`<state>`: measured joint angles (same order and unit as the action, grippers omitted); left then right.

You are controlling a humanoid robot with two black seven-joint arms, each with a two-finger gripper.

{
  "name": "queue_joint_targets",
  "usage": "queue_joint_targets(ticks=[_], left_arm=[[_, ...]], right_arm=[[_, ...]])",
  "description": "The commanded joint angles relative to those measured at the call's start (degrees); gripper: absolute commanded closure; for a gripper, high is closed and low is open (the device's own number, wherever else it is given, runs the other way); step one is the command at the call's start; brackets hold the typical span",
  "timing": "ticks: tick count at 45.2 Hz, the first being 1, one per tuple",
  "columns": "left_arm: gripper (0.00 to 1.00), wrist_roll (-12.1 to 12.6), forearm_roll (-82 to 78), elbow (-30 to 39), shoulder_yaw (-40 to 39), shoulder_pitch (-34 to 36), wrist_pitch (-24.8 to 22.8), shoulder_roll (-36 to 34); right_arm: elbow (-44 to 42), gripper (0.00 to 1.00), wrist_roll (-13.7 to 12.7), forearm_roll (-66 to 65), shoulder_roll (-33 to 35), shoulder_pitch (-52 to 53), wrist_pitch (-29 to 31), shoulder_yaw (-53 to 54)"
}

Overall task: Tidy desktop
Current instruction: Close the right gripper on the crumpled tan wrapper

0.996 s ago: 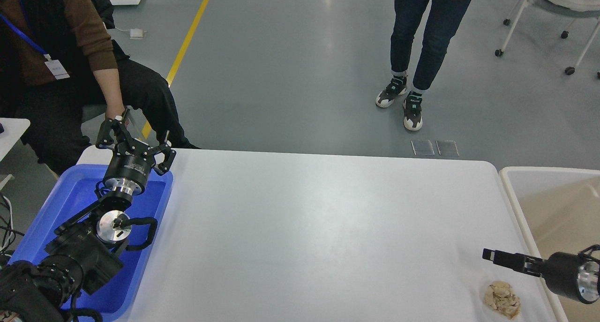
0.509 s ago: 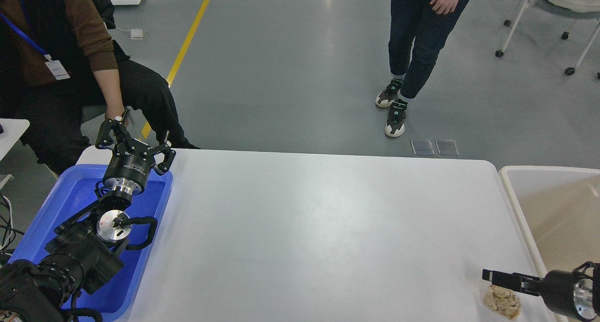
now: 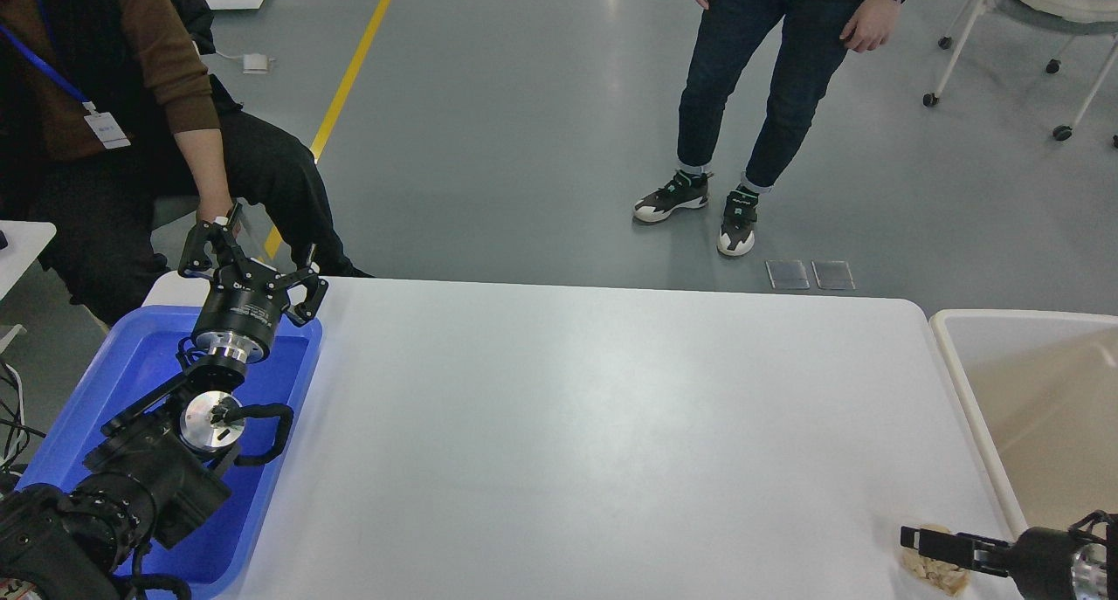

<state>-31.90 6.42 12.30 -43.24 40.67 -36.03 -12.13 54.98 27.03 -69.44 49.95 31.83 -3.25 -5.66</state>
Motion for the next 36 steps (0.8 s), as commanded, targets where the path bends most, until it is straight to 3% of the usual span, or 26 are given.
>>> queue_joint_targets(ticks=[1, 9, 16, 26, 32, 36], left_arm=[[0.00, 0.00, 0.00, 0.00, 0.00, 0.02, 0.00, 0.00], [0.00, 0.00, 0.00, 0.00, 0.00, -0.06, 0.00, 0.00], [0.00, 0.00, 0.00, 0.00, 0.00, -0.06, 0.00, 0.00], [0.00, 0.00, 0.00, 0.00, 0.00, 0.02, 0.00, 0.00], [0.00, 0.00, 0.00, 0.00, 0.00, 0.02, 0.00, 0.00], [0.00, 0.00, 0.00, 0.00, 0.00, 0.02, 0.00, 0.00]], right_arm=[[-0.22, 0.01, 0.13, -0.17, -0.03, -1.07, -0.17, -0.06], [-0.57, 0.06, 1.79, -0.26, -0.12, -1.16, -3.78, -0.06], [-1.01, 0.18, 3.20, 0.01, -1.26, -1.24, -4.22, -0.06], [-2.15, 0.20, 3.47, 0.09, -2.41, -1.68, -4.31, -0.14], [-3.03, 0.29, 4.78, -0.08, -2.67, -1.60, -5.35, -1.98], [-4.87, 0.42, 5.31, -0.08, -4.16, -1.68, -8.52, -4.27]])
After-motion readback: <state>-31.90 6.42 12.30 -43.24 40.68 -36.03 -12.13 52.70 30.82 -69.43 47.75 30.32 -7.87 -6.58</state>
